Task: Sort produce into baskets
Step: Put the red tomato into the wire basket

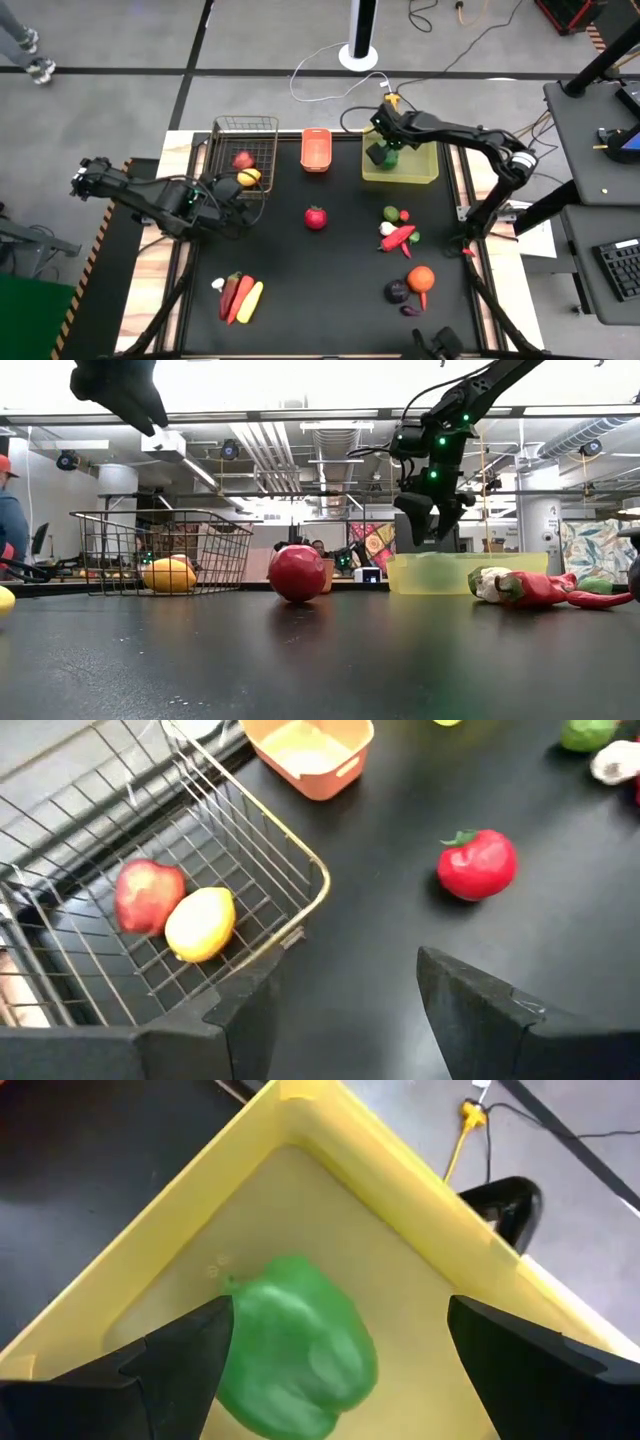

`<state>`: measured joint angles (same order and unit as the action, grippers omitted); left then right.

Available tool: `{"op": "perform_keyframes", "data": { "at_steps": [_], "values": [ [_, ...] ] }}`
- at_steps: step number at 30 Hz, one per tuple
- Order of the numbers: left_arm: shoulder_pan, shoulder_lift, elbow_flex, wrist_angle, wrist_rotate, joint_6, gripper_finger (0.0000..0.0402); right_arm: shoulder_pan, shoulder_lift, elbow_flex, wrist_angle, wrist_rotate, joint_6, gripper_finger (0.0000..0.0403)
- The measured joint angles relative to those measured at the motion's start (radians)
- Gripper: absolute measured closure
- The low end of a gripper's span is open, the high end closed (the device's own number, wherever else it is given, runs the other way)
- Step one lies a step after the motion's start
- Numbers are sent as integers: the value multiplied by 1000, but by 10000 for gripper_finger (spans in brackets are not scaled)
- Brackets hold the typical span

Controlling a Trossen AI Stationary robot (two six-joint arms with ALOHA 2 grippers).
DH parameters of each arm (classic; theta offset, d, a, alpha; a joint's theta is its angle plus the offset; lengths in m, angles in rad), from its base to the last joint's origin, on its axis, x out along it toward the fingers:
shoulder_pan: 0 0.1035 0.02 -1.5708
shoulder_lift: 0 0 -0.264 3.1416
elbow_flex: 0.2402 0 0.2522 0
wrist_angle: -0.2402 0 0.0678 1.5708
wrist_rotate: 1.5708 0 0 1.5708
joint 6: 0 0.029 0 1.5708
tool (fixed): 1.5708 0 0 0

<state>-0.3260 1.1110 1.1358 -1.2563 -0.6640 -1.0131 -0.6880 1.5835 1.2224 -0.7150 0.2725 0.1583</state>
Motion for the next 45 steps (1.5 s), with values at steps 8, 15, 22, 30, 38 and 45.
{"op": "perform_keyframes", "data": {
  "at_steps": [8,15,22,30,38,45],
  "values": [
    [0,6,9,26,35,-17,192,0,-61,0,-13,-16,-16,44],
    [-5,37,11,30,54,-17,192,1,-112,0,-43,-18,-16,44],
    [-6,74,11,30,55,9,192,21,-189,0,-62,-18,8,44],
    [-9,108,11,30,55,14,192,148,-321,-37,-75,-18,68,44],
    [-37,165,11,54,55,36,192,333,-461,-117,-74,-17,184,44],
    [-114,235,12,172,88,138,192,495,-509,-164,-75,-18,309,44]
  ]
}}
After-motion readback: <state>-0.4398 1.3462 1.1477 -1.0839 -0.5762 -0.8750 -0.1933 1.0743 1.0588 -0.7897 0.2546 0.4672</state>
